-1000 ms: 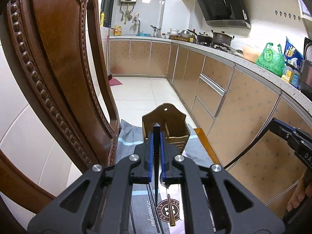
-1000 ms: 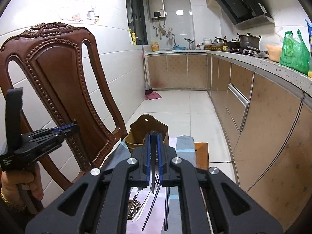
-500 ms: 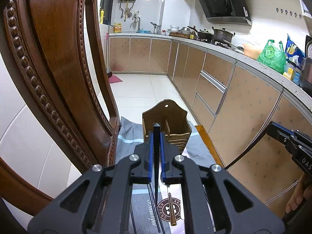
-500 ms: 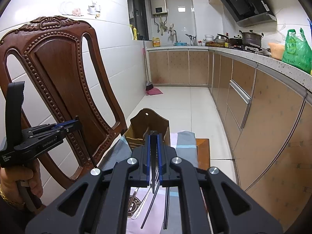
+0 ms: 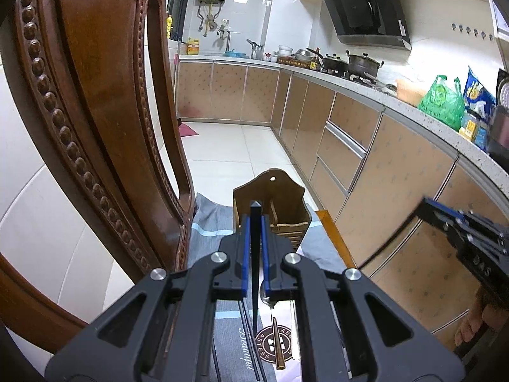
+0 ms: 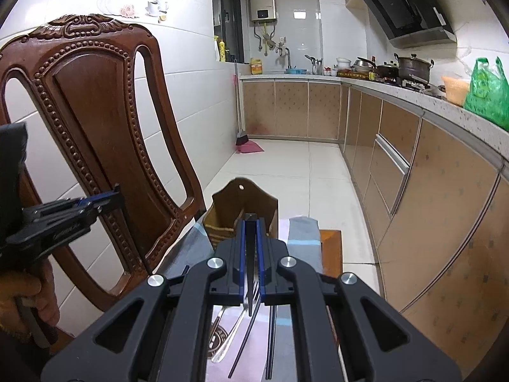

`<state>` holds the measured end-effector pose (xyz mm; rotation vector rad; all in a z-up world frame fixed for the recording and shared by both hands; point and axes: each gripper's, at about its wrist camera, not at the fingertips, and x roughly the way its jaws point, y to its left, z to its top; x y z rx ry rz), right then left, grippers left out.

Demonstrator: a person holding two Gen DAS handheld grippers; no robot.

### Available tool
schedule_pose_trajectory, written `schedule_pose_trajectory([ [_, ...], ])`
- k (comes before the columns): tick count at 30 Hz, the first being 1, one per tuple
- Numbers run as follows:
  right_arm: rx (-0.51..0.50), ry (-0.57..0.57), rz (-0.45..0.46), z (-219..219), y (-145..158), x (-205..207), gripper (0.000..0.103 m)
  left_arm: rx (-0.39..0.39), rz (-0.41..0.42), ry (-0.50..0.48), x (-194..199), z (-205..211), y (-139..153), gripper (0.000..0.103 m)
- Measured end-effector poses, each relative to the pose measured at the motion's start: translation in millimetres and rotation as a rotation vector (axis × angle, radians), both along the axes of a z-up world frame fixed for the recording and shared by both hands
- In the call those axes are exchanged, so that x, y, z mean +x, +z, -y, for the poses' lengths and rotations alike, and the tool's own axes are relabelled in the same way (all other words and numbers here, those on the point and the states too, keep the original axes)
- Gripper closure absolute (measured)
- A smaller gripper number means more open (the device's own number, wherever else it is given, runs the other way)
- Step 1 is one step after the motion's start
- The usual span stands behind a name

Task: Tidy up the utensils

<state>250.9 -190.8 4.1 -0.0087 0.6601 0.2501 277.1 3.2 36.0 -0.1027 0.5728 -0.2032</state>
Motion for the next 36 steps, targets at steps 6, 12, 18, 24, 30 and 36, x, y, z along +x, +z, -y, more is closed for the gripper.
schedule_pose_trajectory([
  [6, -0.006, -0.031, 0.079, -18.4, 28.9, 45.1, 0.096, -0.007, 0.006, 0.016, -0.4, -9.8, -0.4, 0.097],
  [12, 0.013, -0.110, 0.120, -29.1, 26.1, 100.5, 0.096, -0.030, -0.005, 0.019, 2.0, -19.7, -2.9, 0.097],
  [18, 0.072, -0.176, 0.051, -24.4, -16.6, 140.3, 0.096, -0.049, -0.016, 0.028, 8.6, -26.0, -4.4, 0.097],
  [24, 0.173, -0.170, -0.078, -0.9, -63.4, 146.8, 0.068, -0.053, -0.027, 0.026, 11.9, -26.2, -8.2, 0.097],
  [30, 0.235, -0.174, -0.015, 48.9, -66.1, 56.2, 0.033, -0.062, -0.020, 0.046, 12.1, -29.1, -9.4, 0.097],
  [36, 0.275, -0.318, 0.003, 95.6, -114.1, -36.9, 0.016, -0.113, 0.002, 0.070, 16.6, -32.8, 0.0, 0.097],
])
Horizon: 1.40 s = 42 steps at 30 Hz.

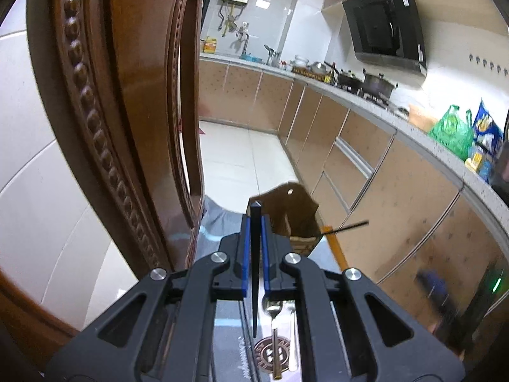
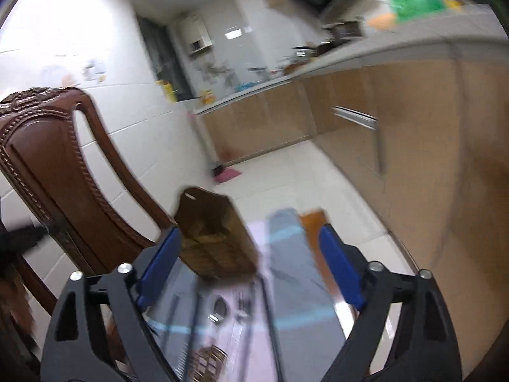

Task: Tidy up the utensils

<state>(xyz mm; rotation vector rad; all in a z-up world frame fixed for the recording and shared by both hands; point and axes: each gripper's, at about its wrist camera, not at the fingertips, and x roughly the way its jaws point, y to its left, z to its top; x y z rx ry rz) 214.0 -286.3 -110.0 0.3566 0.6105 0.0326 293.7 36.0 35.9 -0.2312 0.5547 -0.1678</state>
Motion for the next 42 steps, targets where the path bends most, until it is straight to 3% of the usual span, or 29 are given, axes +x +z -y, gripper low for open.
schedule_pose_trajectory([
  [2, -0.005, 0.021, -0.051, 1.0, -10.0, 2.6, 0.016, -0.029, 0.020, 0.016, 4.0, -1.7, 8.6, 0.097],
  [5, -0.055, 0.028, -0.022, 0.8, -7.0, 4.1, 0.016, -0.094, 0.055, 0.042, 16.8, -5.1, 26.1, 0.097],
  [10, -0.019, 0.027, -0.048, 13.7, -12.7, 5.7, 0.016, -0.156, 0.129, 0.086, 46.0, -1.0, 59.5, 0.097],
  [14, -0.005, 0.026, -0.049, 19.8, -9.8, 6.8, 0.016, -0.188, 0.162, 0.118, 73.0, 4.2, 70.0, 0.097],
  [17, -0.006, 0.031, -0.047, 20.7, -9.3, 5.9, 0.016, -0.209, 0.157, 0.143, 97.3, 8.1, 58.6, 0.097],
  [22, -0.015, 0.036, -0.061, 23.0, -9.8, 8.1, 0.016, -0.226, 0.098, 0.163, 137.2, 13.8, 12.0, 0.097],
  [25, -0.008, 0.036, -0.071, 25.5, -11.4, 10.3, 0.016, -0.209, 0.044, 0.149, 147.1, 17.2, -12.8, 0.097],
  [28, 0.004, 0.040, -0.076, 25.8, -12.6, 11.4, 0.016, -0.182, 0.049, 0.175, 141.7, 15.2, -27.1, 0.097],
  [29, 0.012, 0.041, -0.077, 25.1, -12.3, 12.0, 0.016, -0.191, 0.039, 0.159, 143.5, 13.6, -30.4, 0.103],
  [38, -0.004, 0.083, -0.104, 9.9, -16.2, 15.7, 0.016, -0.110, 0.086, 0.127, 128.8, 15.1, -6.4, 0.103],
  [40, 0.008, 0.088, -0.116, 11.6, -17.5, 16.0, 0.016, -0.125, 0.059, 0.098, 117.5, 3.6, -8.3, 0.094],
  [41, 0.009, 0.089, -0.117, 12.2, -17.4, 15.9, 0.016, -0.130, 0.055, 0.092, 109.8, -2.2, -8.3, 0.063],
  [42, 0.008, 0.090, -0.118, 13.0, -17.2, 15.8, 0.016, -0.129, 0.061, 0.093, 97.7, -9.2, -7.0, 0.042],
])
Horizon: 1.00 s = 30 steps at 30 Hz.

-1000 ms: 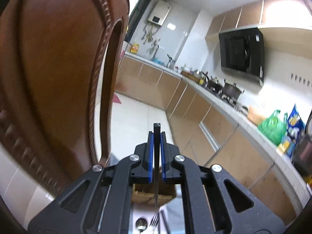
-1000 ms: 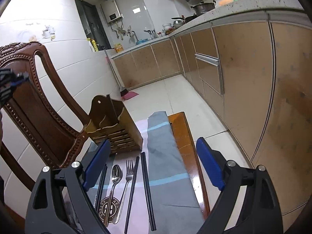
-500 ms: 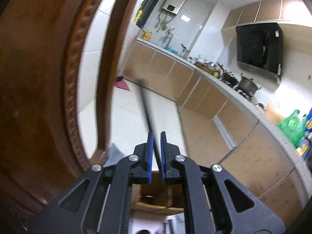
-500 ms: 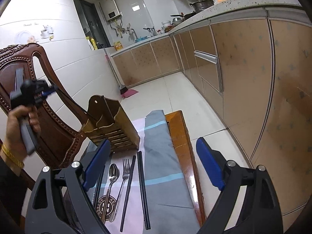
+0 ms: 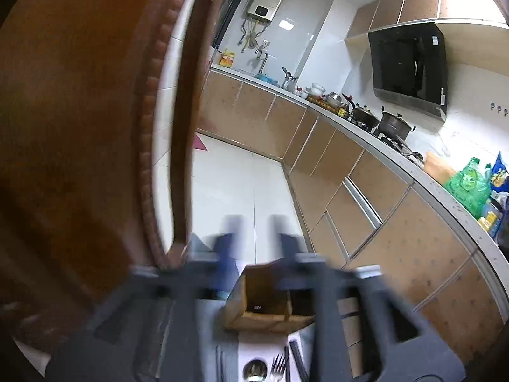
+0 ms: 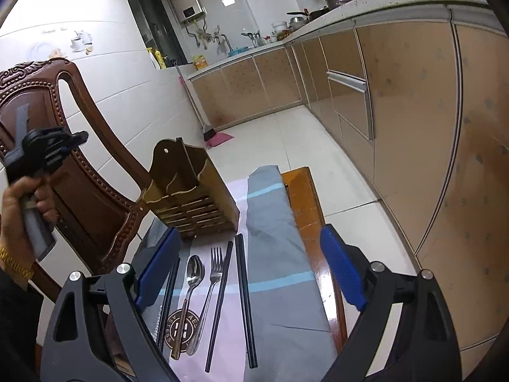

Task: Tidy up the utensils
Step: 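Withdraw both grippers from the holder back above the cloth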

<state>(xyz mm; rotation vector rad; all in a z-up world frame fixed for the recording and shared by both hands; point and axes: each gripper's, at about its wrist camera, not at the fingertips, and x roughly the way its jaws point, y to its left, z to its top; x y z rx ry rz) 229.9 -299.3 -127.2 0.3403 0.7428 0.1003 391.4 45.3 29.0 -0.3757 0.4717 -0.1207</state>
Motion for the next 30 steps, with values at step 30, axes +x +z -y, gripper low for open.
schedule_pose_trajectory([
  [30, -0.130, 0.040, -0.073, -30.8, -36.3, -10.4, 0.016, 0.408, -0.184, -0.214, -185.9, 113.9, -114.2, 0.013],
])
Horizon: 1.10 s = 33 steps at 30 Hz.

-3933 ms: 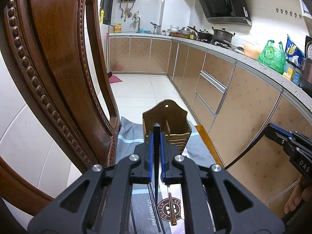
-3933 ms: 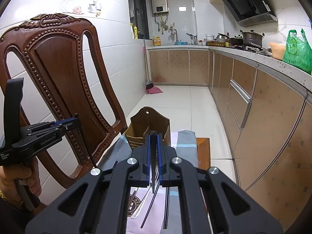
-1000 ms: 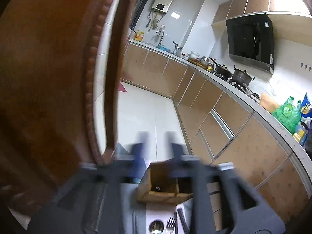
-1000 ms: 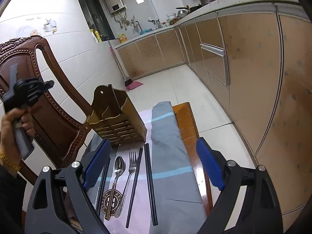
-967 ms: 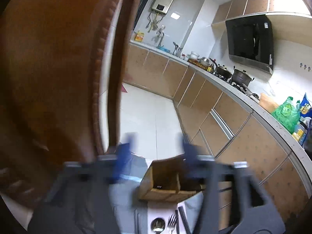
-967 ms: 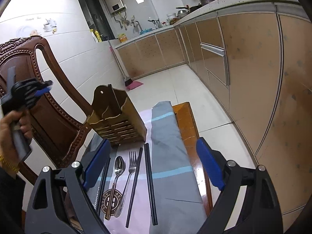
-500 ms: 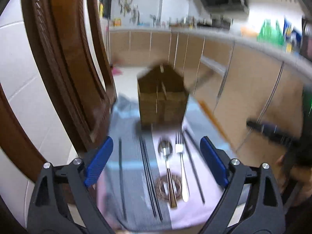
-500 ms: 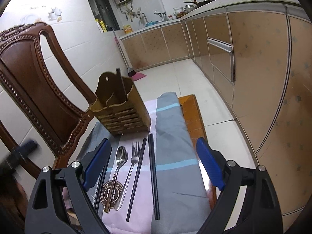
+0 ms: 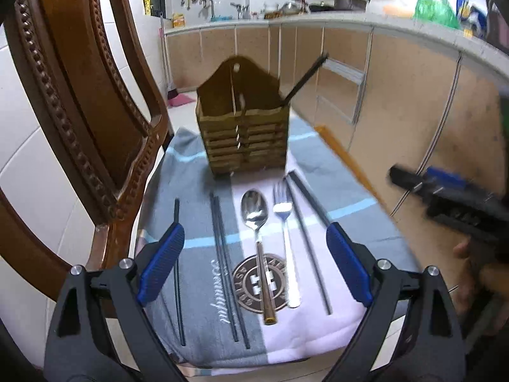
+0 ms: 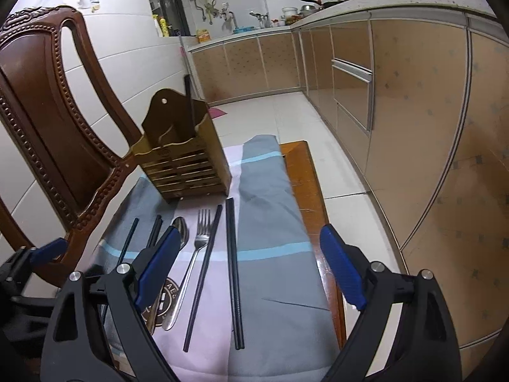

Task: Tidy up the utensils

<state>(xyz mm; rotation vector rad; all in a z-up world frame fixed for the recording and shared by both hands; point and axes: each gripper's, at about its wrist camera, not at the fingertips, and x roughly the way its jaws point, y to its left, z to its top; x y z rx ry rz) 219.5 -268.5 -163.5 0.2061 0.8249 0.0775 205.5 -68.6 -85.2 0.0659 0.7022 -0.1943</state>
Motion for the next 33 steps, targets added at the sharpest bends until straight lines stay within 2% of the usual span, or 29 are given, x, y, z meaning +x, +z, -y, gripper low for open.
schedule_pose_trajectory([
  [5, -0.003, 0.001, 0.023, -3.4, -1.3, -2.6, 0.016, -0.028, 0.086, -0.036, -26.3, -5.7, 37.8, 0.013],
  [9, -0.052, 0.042, 0.081, -17.3, 1.3, -9.8, 0.016, -0.024, 0.137, -0.016, -35.9, -7.3, 52.8, 0.013],
  [14, -0.114, 0.076, 0.104, -29.0, -3.8, -16.4, 0.016, -0.022, 0.098, -0.022, -25.5, 0.6, 47.0, 0.013],
  [17, -0.137, 0.059, 0.080, -28.2, -10.6, -17.5, 0.016, -0.017, 0.078, -0.011, -16.4, 1.7, 41.0, 0.013],
  [23, -0.132, 0.005, 0.023, -23.1, -21.6, -12.7, 0.016, -0.056, 0.021, 0.015, -0.3, -4.7, 32.1, 0.013],
  [29, -0.169, 0.021, -0.003, -35.6, -24.6, -5.6, 0.016, -0.054, 0.002, 0.042, 9.1, -14.5, 26.0, 0.013],
  [31, -0.177, 0.026, -0.024, -37.5, -26.6, -0.8, 0.016, -0.049, -0.035, 0.047, 17.0, -20.7, 16.4, 0.014],
  [33, -0.180, 0.023, -0.052, -37.0, -28.0, 6.0, 0.016, -0.066, -0.087, 0.047, 26.3, -29.0, 7.3, 0.029],
])
